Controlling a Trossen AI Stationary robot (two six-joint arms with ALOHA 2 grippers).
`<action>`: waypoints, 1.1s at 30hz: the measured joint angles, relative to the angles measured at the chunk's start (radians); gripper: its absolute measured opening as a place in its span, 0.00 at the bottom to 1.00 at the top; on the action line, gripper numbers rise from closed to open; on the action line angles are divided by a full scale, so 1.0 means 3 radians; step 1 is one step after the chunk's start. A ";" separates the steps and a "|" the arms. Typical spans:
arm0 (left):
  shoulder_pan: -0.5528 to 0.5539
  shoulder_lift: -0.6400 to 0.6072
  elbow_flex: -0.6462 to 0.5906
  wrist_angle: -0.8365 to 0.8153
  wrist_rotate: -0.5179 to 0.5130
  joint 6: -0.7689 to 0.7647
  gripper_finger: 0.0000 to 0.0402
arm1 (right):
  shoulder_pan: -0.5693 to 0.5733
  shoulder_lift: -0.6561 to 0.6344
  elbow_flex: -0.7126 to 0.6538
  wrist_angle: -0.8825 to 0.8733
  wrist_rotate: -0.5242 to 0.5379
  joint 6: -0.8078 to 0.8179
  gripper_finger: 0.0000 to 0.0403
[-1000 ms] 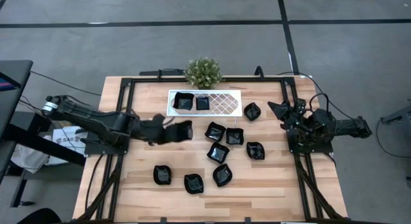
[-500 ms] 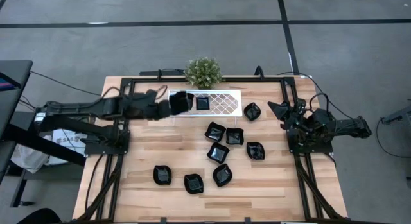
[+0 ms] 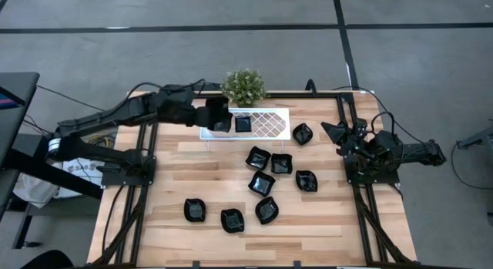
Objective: Pick & Place Mini shaped plates
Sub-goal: Stack the distorted square plate on top of the distorted square plate on the shelf
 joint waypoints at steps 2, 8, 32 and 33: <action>0.0054 0.0142 0.0106 -0.0191 0.0039 0.0126 0.01 | 0.0000 0.0001 0.0000 0.0000 0.0000 0.0000 0.00; 0.0237 0.0473 0.0217 -0.0433 0.0288 0.0292 0.01 | 0.0000 0.0000 0.0000 0.0000 -0.0001 0.0000 0.00; 0.0382 0.0837 0.0218 -0.0553 0.0427 0.0381 0.01 | 0.0000 0.0000 0.0000 0.0000 -0.0001 0.0000 0.00; 0.0382 0.0837 0.0218 -0.0555 0.0405 0.0380 0.01 | 0.0000 0.0000 0.0000 0.0000 -0.0001 0.0000 0.00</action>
